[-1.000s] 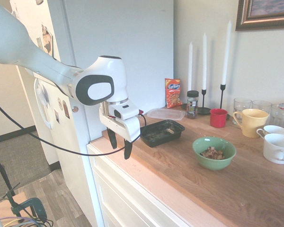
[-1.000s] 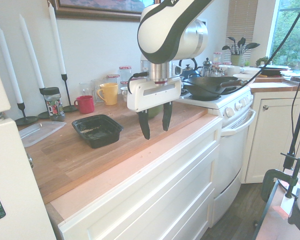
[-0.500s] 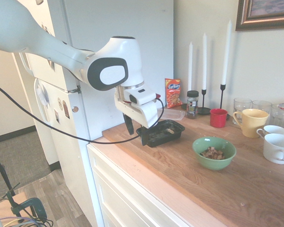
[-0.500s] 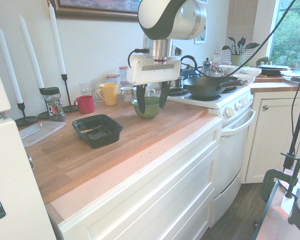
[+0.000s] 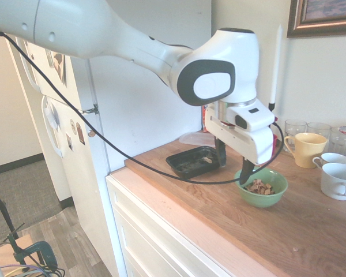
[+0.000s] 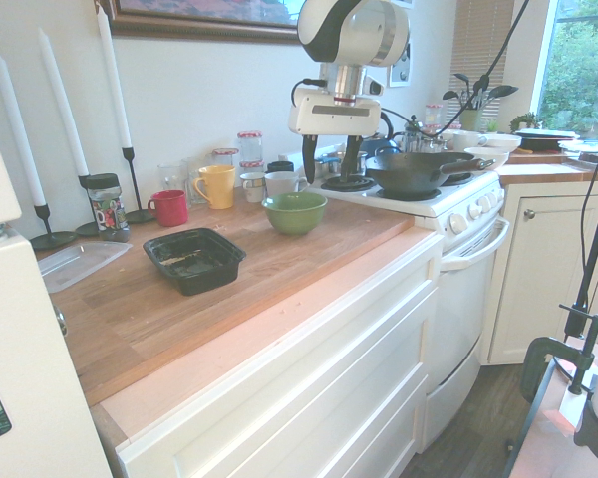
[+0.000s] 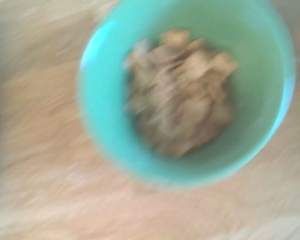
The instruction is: Pour the cereal into the box
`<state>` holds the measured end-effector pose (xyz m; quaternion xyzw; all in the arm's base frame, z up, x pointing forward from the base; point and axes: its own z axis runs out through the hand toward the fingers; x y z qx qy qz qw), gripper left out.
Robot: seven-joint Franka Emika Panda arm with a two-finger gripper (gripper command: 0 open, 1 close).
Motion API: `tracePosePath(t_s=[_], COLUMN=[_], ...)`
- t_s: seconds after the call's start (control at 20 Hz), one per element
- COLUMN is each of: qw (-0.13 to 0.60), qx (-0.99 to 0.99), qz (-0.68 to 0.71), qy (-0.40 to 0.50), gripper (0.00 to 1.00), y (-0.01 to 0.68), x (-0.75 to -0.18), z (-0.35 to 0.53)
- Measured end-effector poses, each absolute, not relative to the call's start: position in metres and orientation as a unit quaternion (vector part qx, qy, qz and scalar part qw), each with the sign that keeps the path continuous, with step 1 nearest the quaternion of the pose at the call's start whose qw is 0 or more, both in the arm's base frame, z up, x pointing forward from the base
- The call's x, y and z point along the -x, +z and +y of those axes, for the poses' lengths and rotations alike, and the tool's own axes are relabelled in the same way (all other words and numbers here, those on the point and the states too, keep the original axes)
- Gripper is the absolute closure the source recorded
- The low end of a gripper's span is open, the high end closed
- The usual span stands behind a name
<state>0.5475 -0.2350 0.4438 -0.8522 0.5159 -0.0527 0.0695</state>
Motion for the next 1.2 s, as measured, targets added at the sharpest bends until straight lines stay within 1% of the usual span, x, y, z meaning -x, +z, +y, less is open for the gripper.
tracePosePath(t_s=[0.2, 0.45, 0.7, 0.95, 1.0, 1.2], qw=[0.076, 0.082, 0.085, 0.09, 0.091, 0.092], qx=[0.846, 0.836, 0.831, 0.831, 0.831, 0.832], qz=[0.525, 0.543, 0.55, 0.549, 0.549, 0.547], qy=[-0.042, -0.016, 0.004, 0.015, 0.017, 0.024], gripper=[0.0, 0.0, 0.0, 0.0, 1.0, 1.0], y=[0.422, 0.398, 0.362, 0.345, 0.342, 0.332], x=[-0.581, -0.601, -0.613, -0.616, -0.617, -0.619], z=[-0.278, -0.32, -0.329, -0.327, -0.326, -0.322])
